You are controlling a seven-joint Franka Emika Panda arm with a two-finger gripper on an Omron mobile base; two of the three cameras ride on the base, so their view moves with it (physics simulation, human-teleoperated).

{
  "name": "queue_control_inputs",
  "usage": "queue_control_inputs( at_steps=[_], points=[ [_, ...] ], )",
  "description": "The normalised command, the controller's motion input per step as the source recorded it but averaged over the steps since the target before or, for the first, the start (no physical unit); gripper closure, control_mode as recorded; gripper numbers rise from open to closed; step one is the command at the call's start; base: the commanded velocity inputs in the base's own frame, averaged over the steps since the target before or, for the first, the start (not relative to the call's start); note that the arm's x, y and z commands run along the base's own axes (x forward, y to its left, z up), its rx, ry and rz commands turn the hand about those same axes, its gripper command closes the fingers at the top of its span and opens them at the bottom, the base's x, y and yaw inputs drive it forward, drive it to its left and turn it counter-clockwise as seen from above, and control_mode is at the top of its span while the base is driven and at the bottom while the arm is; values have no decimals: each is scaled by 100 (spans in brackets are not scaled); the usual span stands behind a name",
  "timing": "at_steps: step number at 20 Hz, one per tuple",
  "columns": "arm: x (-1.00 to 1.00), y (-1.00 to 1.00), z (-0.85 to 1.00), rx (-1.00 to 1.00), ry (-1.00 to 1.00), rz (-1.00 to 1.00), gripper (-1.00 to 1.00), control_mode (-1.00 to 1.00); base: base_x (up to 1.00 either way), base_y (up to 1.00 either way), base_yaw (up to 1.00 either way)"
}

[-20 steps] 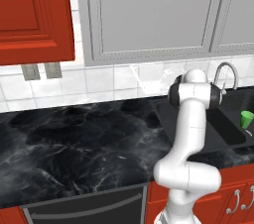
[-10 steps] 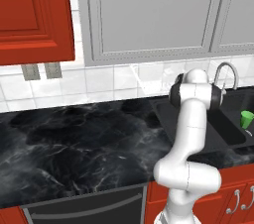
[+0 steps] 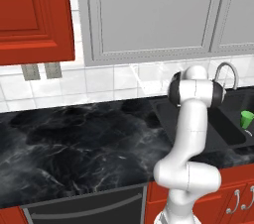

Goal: Place the kettle in the left basin and the cup in the right basin of the sink.

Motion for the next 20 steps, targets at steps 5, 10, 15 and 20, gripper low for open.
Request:
queue_control_inputs(
  at_steps=[5, 10, 15, 20],
  points=[
    [-2, 32, 67, -22, 0, -8, -100, -100, 0, 0, 0],
    [-10, 21, 68, -19, 0, -6, -100, -100, 0, 0, 0],
    [-41, 27, 19, -4, -5, -16, -100, -100, 0, 0, 0],
    [-68, 21, 6, 6, -11, -26, -100, -100, 0, 0, 0]
  ],
)
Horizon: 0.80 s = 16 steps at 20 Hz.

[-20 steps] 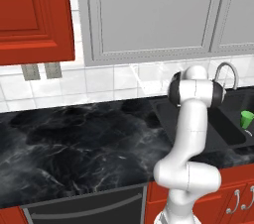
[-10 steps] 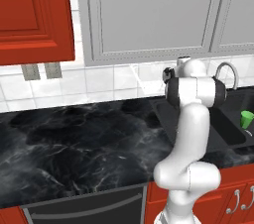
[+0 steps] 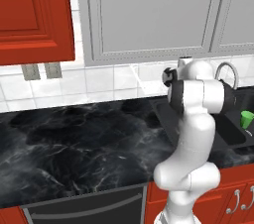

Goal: Place the kettle in the left basin and the cup in the right basin of the sink.

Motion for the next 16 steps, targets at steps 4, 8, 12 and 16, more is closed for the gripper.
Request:
queue_control_inputs(
  at_steps=[4, 8, 12, 16],
  points=[
    [-79, 14, 16, 10, -11, -23, -100, -100, 0, 0, 0],
    [-75, 21, 26, 5, -13, -13, -100, -100, 0, 0, 0],
    [-44, 45, 41, -4, -5, -3, -100, -100, 0, 0, 0],
    [-24, 65, 42, -12, 1, 1, -100, -100, 0, 0, 0]
  ],
)
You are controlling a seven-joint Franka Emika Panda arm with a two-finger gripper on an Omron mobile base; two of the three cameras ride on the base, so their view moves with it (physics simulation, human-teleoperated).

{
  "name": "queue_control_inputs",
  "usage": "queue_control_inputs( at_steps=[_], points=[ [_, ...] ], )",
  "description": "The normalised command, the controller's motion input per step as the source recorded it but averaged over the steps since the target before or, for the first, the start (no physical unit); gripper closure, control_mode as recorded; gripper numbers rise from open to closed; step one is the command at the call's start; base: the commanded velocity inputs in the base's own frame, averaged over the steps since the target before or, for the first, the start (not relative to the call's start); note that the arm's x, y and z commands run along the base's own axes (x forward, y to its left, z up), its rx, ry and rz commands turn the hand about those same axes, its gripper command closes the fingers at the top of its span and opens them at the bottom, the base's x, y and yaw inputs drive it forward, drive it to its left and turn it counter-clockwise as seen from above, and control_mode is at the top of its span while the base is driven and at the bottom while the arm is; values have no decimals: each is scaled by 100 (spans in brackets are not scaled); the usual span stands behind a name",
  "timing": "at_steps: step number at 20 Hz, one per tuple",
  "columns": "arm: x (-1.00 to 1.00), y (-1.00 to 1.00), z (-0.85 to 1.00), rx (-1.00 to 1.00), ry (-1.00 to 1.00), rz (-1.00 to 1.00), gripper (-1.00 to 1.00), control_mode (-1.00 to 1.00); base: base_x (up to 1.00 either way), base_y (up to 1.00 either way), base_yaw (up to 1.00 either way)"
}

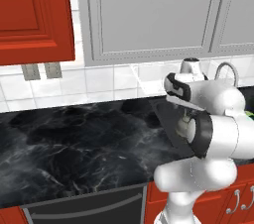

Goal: Place the kettle in the left basin and the cup in the right basin of the sink.

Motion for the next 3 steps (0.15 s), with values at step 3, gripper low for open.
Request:
queue_control_inputs(
  at_steps=[3],
  points=[
    [-18, 72, 36, -14, 3, 3, -100, -100, 0, 0, 0]
  ],
)
